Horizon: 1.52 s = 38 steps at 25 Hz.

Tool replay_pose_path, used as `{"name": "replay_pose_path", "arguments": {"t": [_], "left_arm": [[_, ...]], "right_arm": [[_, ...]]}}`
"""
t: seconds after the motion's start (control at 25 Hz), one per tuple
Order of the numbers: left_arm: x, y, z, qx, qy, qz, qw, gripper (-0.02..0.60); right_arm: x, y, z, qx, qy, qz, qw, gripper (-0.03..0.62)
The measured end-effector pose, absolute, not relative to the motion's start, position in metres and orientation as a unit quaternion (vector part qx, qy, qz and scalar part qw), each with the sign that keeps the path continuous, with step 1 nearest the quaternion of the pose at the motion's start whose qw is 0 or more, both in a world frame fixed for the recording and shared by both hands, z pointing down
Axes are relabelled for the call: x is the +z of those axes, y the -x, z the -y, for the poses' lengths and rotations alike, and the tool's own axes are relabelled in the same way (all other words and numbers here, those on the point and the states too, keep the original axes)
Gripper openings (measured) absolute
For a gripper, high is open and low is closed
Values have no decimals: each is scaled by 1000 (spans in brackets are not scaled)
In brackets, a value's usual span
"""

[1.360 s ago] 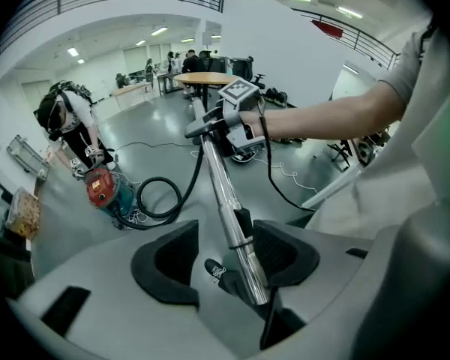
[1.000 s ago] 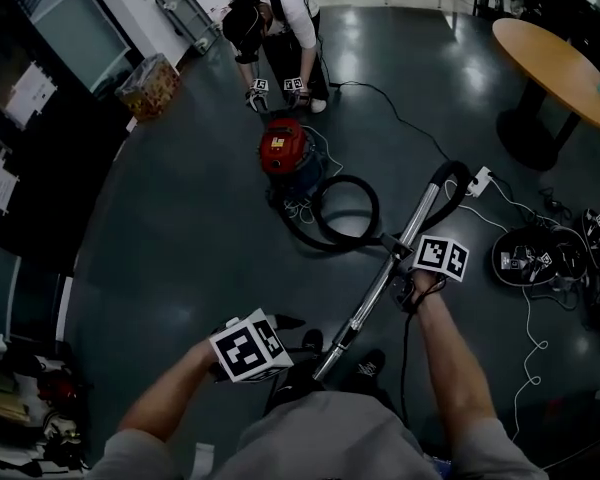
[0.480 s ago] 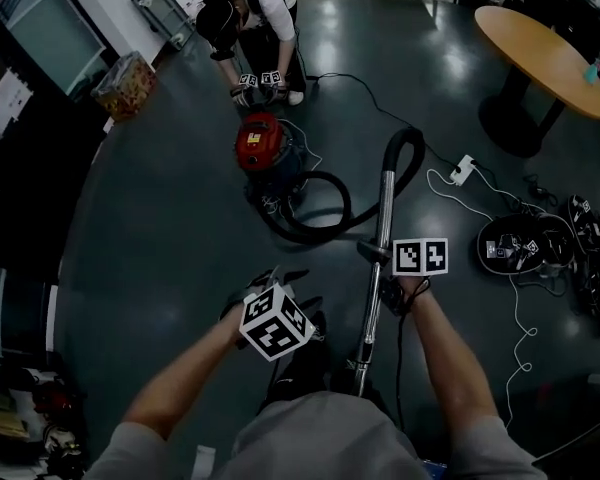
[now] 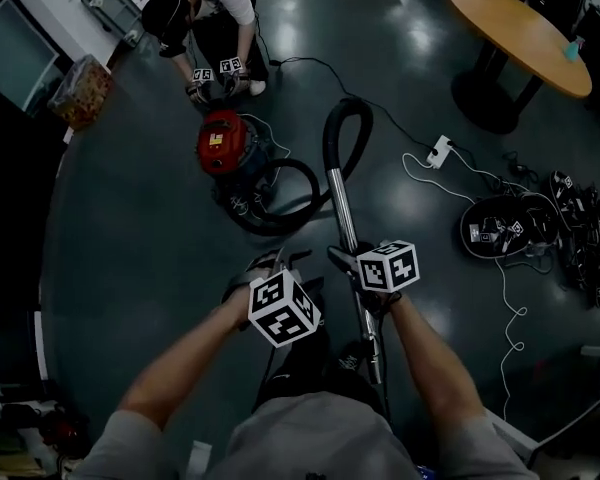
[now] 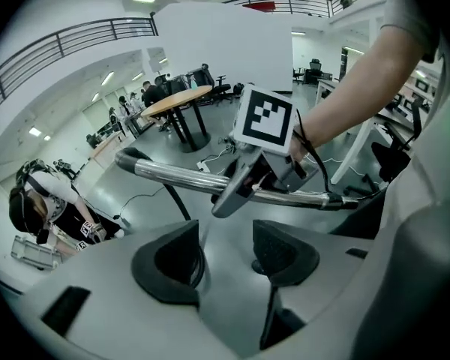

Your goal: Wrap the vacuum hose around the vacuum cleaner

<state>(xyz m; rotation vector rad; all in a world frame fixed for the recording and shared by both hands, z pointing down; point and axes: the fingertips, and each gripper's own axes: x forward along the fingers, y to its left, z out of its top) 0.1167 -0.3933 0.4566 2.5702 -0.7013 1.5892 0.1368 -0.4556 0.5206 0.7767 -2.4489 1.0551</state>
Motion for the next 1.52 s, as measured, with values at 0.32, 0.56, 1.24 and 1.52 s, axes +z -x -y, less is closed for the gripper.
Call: {"name": "replay_pose_path", "arguments": {"t": [0.32, 0.56, 1.24, 1.52], "left_arm": [[460, -95, 496, 497, -840, 218, -19, 235], [466, -94, 562, 489, -841, 211, -97, 235], [539, -122, 591, 510, -846, 149, 43, 235], [575, -151, 612, 508, -815, 224, 166, 235]], "right_arm": [[552, -112, 488, 322, -255, 871, 269, 155], [566, -103, 506, 277, -230, 878, 316, 150], [609, -165, 532, 119, -92, 863, 482, 138], [640, -216, 567, 38, 1, 857, 515, 138]]}}
